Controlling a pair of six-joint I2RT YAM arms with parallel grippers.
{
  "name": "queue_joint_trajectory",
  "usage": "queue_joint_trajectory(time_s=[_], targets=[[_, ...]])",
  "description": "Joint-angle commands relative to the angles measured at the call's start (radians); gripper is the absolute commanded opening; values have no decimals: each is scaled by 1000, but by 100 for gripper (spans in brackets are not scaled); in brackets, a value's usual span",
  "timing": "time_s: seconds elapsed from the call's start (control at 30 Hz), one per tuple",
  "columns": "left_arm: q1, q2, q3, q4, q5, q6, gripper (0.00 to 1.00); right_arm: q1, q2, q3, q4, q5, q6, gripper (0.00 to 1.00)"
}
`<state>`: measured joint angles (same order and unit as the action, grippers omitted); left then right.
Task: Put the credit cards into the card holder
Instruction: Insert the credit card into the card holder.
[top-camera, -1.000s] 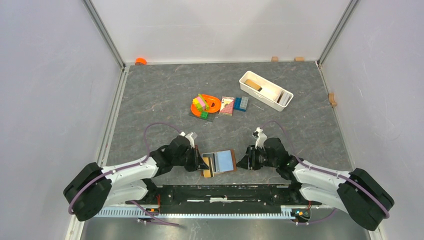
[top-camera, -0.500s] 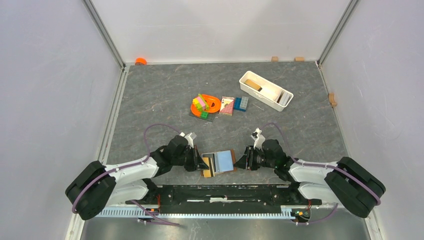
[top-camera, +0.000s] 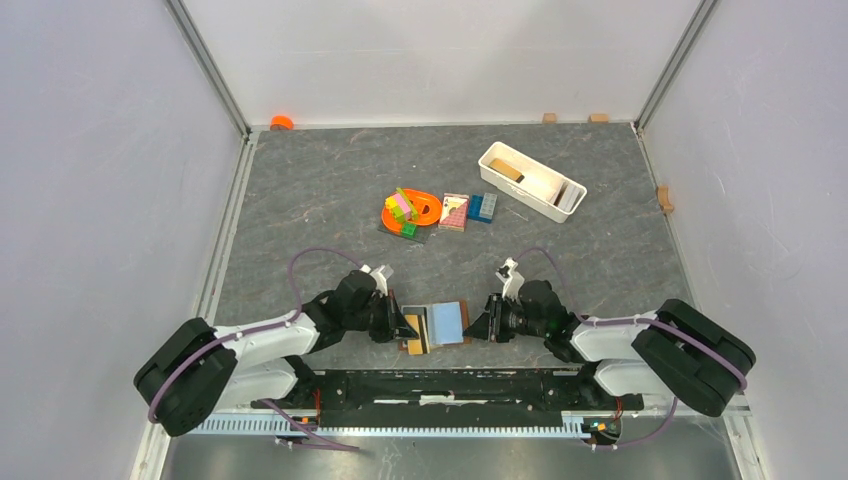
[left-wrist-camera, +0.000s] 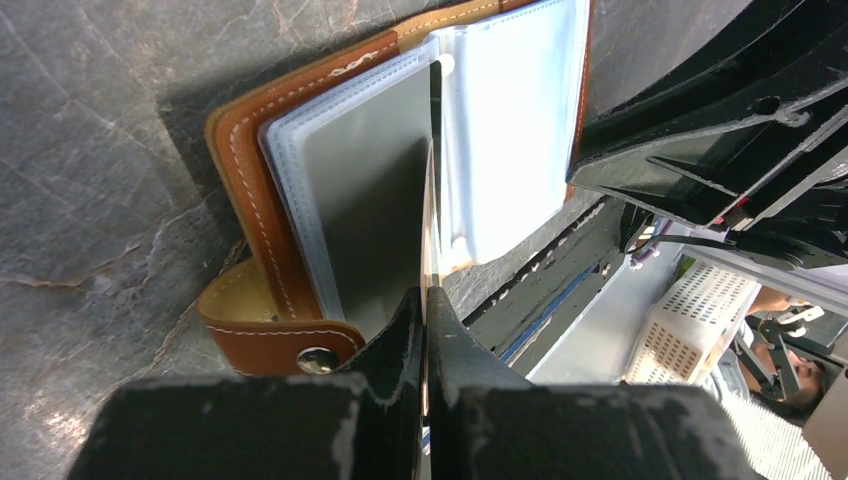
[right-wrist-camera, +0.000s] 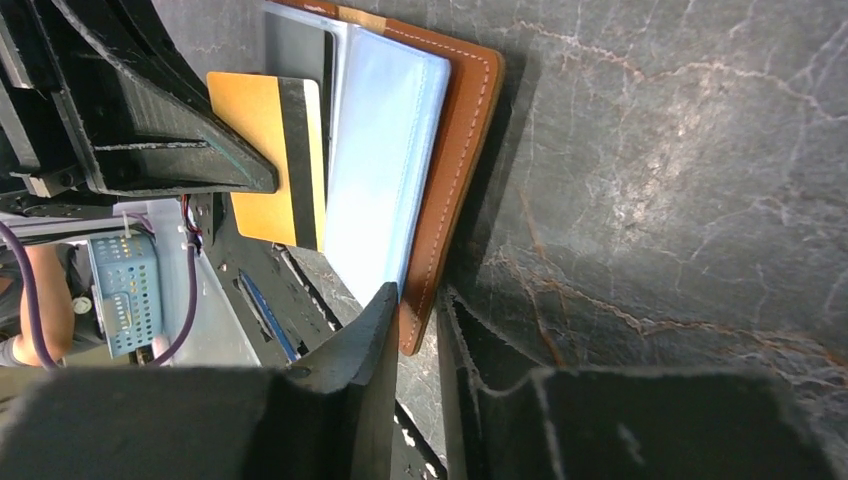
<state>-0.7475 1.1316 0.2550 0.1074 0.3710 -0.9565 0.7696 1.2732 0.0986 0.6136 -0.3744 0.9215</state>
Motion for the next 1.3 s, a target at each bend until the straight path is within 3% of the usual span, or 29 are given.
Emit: queue_joint_trajectory(time_s=[0.0,0.1,0.2,0.73,1.27], targets=[[5,18,-8,4,-12,22,2,15,27,28,21,11,12,19],[5,19,-13,19,-12,15,2,15,46,30,-34,39,13,7],[5,23,-20,37,-10,7,2,15,56,36,-81,62,10,0],[105,46,-63,235,144,-25,2,16,6,69,-249,164,-43,0],[149,212,-41,454,290,-72,2,17,-3,93,-313,193,-70,0]])
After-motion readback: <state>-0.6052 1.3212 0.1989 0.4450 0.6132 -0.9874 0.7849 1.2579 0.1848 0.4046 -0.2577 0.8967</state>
